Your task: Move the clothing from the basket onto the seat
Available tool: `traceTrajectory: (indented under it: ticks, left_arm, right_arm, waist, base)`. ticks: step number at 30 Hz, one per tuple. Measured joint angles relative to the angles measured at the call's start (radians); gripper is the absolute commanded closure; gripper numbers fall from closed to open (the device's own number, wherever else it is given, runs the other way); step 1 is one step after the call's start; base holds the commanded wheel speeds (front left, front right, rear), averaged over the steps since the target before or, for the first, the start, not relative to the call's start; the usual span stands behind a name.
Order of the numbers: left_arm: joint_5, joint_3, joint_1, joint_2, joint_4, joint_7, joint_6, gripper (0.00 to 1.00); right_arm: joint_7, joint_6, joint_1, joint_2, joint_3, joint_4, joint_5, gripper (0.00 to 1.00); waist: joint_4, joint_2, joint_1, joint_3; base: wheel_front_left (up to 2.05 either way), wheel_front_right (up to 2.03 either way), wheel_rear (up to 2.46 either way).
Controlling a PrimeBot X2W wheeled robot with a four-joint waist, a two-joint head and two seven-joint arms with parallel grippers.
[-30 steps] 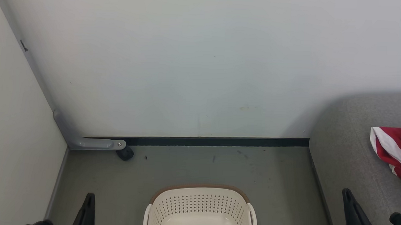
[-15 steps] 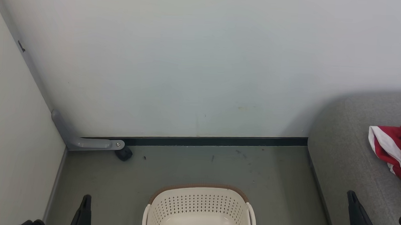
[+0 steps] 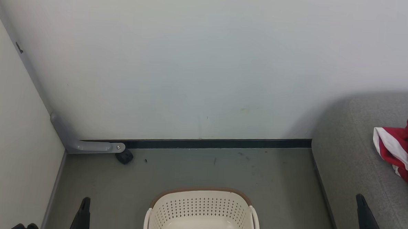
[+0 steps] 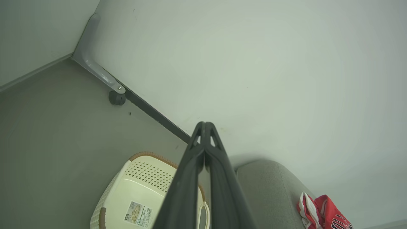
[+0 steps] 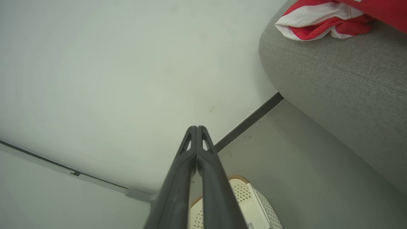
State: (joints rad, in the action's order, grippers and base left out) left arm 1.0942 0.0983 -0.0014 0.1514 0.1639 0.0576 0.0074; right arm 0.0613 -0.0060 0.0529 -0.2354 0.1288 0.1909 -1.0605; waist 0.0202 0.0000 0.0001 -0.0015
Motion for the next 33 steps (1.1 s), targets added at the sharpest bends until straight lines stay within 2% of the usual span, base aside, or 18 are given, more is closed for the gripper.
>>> traceTrajectory:
  ticks: [33]
  left_arm:
    - [0.333,-0.124,-0.05,-0.069,0.085,-0.111,-0.08,1.0]
  right_arm:
    - [-0.114,0.081,0.02,0.125,-0.171,0.071,-0.352,1.0]
  waist:
    - [-0.013,0.0,0.0,0.002]
  base:
    - [0.0,0.0,0.0]
